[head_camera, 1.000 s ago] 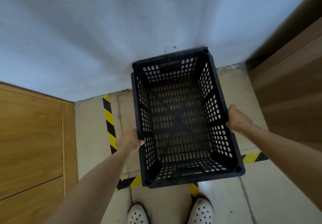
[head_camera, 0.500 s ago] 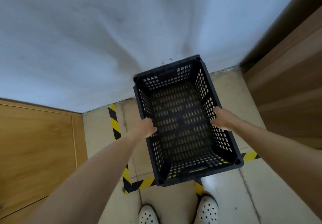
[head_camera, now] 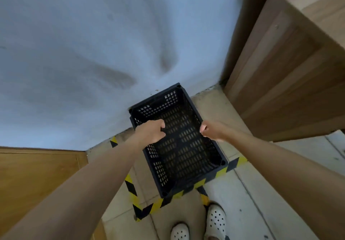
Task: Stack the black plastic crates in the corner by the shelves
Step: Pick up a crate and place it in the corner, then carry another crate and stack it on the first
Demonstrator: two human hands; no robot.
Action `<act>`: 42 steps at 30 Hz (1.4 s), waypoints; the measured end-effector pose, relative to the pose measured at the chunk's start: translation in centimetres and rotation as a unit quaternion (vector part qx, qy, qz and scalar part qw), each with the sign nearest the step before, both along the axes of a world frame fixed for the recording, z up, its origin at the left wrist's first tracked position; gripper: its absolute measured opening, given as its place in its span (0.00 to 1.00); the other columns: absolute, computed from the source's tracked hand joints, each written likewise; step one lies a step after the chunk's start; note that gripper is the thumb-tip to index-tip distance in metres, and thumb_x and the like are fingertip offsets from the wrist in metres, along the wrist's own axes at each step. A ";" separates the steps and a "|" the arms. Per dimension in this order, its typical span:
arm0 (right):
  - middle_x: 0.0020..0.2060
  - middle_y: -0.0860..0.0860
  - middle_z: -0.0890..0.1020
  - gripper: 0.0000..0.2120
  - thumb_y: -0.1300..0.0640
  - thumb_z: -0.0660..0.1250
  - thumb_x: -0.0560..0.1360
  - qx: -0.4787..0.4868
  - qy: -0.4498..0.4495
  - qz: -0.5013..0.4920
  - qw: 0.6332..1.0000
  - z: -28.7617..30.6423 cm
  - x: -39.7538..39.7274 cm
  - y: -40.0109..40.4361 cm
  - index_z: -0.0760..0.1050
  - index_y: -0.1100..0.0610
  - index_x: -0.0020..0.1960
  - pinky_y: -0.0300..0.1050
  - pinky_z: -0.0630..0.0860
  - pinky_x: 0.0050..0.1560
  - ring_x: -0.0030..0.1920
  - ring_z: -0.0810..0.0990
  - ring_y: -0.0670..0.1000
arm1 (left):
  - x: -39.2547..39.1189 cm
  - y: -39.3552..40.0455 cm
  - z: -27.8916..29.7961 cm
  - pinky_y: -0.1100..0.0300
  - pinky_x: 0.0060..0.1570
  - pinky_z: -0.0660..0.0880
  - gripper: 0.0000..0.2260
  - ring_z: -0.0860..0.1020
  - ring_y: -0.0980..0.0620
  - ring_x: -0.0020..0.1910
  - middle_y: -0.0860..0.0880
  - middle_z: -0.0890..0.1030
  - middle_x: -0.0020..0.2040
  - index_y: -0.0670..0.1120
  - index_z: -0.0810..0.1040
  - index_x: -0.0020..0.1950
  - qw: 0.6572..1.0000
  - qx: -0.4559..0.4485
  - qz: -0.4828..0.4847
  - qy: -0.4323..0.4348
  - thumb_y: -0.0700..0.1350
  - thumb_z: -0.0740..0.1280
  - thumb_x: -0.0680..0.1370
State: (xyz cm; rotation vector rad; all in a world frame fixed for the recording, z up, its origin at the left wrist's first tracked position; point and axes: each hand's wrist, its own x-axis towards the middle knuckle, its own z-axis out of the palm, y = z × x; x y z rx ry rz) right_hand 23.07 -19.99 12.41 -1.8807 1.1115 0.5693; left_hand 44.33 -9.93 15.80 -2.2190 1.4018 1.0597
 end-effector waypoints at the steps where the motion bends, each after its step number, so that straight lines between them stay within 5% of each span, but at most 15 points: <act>1: 0.55 0.57 0.79 0.12 0.59 0.56 0.79 0.001 0.011 -0.005 1.000 0.5 -1.1 0.5 0.76 0.59 0.57 0.47 0.74 0.54 0.56 0.77 0.58 | -0.6 0.3 0.4 0.51 0.57 0.74 0.16 0.76 0.48 0.60 0.50 0.76 0.64 0.52 0.69 0.69 1.000 0.000 -0.016 -0.004 0.50 0.62 0.81; 7: 0.57 0.58 0.80 0.14 0.59 0.58 0.78 -0.003 0.042 -0.049 0.998 3.4 -7.8 4.4 0.77 0.61 0.59 0.47 0.75 0.56 0.57 0.79 0.58 | -5.4 1.6 2.8 0.52 0.54 0.75 0.17 0.77 0.49 0.59 0.50 0.77 0.64 0.52 0.70 0.68 0.993 -0.005 -0.117 -0.024 0.50 0.63 0.80; 13: 0.55 0.62 0.81 0.14 0.61 0.58 0.77 -0.001 0.009 -0.161 0.987 6.5 -13.9 10.6 0.78 0.62 0.57 0.45 0.72 0.46 0.54 0.80 0.59 | -11.9 3.0 6.2 0.53 0.51 0.71 0.16 0.76 0.48 0.61 0.50 0.76 0.65 0.52 0.70 0.68 0.975 -0.028 -0.221 -0.014 0.50 0.63 0.80; 17: 0.59 0.59 0.79 0.15 0.60 0.55 0.78 0.000 0.010 -0.199 0.980 8.6 -18.4 15.5 0.75 0.62 0.60 0.48 0.73 0.57 0.59 0.77 0.59 | -17.1 4.8 7.6 0.52 0.54 0.72 0.17 0.76 0.47 0.61 0.50 0.76 0.65 0.52 0.70 0.69 0.956 -0.018 -0.292 -0.010 0.50 0.63 0.80; 29: 0.59 0.57 0.80 0.13 0.59 0.58 0.79 -0.009 0.049 -0.457 0.888 8.5 -42.4 33.3 0.75 0.58 0.60 0.45 0.72 0.58 0.58 0.78 0.57 | -42.7 11.0 5.9 0.52 0.55 0.72 0.15 0.75 0.43 0.60 0.46 0.75 0.65 0.51 0.69 0.67 0.847 0.029 -0.531 0.024 0.47 0.61 0.80; 42: 0.54 0.54 0.82 0.13 0.53 0.57 0.75 0.019 0.080 -0.578 0.812 8.7 -62.0 57.4 0.78 0.53 0.52 0.52 0.77 0.57 0.54 0.80 0.57 | -67.5 28.4 5.3 0.54 0.59 0.71 0.18 0.74 0.43 0.63 0.44 0.76 0.65 0.52 0.71 0.68 0.742 0.036 -0.669 0.017 0.47 0.63 0.77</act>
